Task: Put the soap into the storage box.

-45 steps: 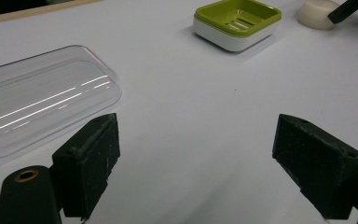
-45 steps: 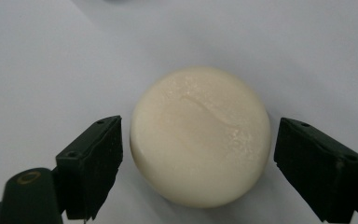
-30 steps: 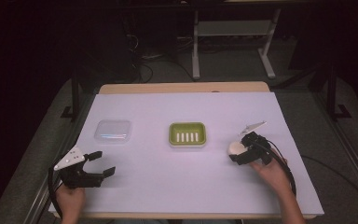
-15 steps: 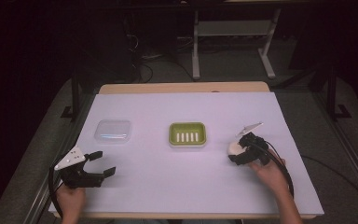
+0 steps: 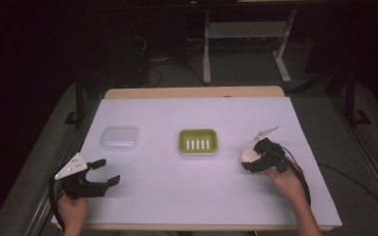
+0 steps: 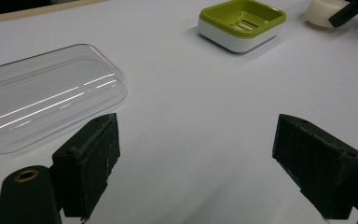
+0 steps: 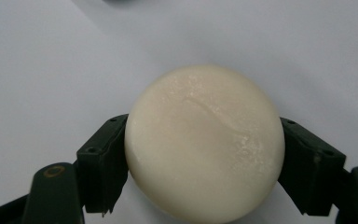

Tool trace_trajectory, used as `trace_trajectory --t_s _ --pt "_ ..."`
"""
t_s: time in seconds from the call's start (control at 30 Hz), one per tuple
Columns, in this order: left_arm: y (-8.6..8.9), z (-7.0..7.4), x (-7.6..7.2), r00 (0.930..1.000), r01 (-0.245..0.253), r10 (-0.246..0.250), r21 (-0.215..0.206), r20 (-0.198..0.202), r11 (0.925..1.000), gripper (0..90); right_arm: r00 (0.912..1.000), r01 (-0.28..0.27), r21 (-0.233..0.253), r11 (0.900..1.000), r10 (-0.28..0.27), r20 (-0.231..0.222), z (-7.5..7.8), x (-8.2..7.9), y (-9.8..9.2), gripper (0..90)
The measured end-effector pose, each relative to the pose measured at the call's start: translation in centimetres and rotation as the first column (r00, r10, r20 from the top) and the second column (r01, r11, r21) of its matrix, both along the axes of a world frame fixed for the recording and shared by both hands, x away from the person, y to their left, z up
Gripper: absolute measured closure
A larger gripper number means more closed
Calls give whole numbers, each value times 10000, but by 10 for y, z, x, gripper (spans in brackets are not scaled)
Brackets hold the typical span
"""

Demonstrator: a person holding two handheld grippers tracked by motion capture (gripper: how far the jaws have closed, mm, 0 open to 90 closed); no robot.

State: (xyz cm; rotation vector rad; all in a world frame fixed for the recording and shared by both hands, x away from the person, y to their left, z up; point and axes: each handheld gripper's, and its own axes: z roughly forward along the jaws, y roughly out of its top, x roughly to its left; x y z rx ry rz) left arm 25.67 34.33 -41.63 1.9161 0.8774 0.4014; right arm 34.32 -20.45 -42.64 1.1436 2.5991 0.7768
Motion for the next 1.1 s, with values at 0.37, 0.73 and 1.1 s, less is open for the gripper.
trace_trajectory --t_s 0.37,0.73,1.1 --pt "0 1 -1 10000 28 -28 37 76 10000 145 9984 -546 53 9985 545 139 15 0 15 241" --pt "1 2 -1 10000 -30 31 -68 73 10000 145 9953 -950 177 9953 946 198 26 4 29 241" --pt "1 2 -1 10000 -12 12 -35 86 10000 145 9908 -1340 230 9907 1334 245 35 8 39 242"
